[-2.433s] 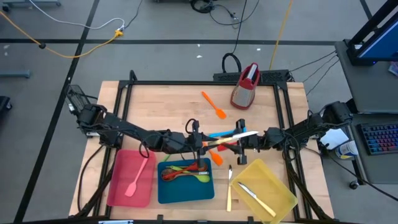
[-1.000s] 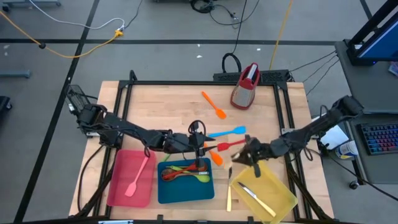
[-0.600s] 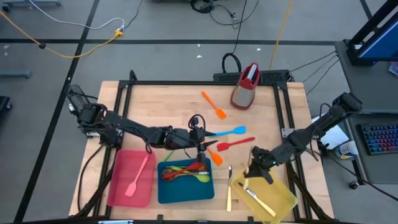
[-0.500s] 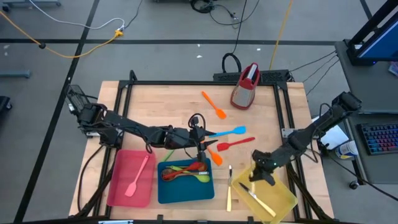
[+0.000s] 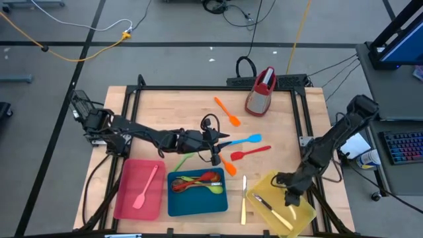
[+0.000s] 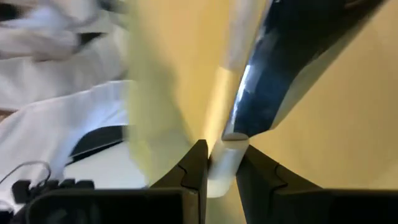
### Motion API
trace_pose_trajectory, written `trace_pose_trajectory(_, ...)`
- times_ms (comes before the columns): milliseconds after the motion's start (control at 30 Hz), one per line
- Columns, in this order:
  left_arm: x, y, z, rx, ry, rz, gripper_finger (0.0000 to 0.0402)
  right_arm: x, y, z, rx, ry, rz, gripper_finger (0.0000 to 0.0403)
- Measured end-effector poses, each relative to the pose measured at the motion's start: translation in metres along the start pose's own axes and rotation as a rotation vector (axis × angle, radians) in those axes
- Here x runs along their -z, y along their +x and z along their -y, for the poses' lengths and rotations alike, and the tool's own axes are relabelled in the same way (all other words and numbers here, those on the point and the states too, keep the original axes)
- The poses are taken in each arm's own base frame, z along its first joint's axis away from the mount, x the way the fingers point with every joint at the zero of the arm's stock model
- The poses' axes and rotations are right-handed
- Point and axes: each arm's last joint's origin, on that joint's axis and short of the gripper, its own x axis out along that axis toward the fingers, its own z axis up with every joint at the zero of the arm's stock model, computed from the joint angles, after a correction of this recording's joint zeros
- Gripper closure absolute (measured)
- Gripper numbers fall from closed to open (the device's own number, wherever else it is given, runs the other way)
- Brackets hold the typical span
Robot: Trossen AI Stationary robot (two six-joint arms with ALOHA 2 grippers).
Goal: Pick & Place Kitchen Items
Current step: Put the yellow table knife into the yellow bin
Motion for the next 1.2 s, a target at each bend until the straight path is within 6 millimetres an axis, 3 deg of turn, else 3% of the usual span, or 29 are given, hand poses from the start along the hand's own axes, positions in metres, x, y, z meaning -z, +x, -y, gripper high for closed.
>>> trace_pose_trajectory(200, 0.002, 0.002, -0.005, -0.015, 0.003, -0.019, 0.027, 0.006, 0.018, 0.005, 0.079, 0.211, -0.121, 0.0354)
trace_pose_trajectory(467, 0.002, 0.002, -0.005, -0.014, 0.005, -0.025, 0.027, 0.004, 0.032, 0.01, 0.137, 0.307, -0.124, 0.0339)
trace_pose_trajectory(700, 0.002, 0.002, -0.005, -0.014, 0.003, -0.026, 0.027, 0.004, 0.033, 0.013, 0.163, 0.375, -0.12, 0.031)
trace_pose_trajectory(1200, 0.007, 0.002, -0.005, -0.015, 0.022, -0.073, 0.027, 0.003, 0.033, 0.015, 0.173, 0.453, -0.1, 0.0315)
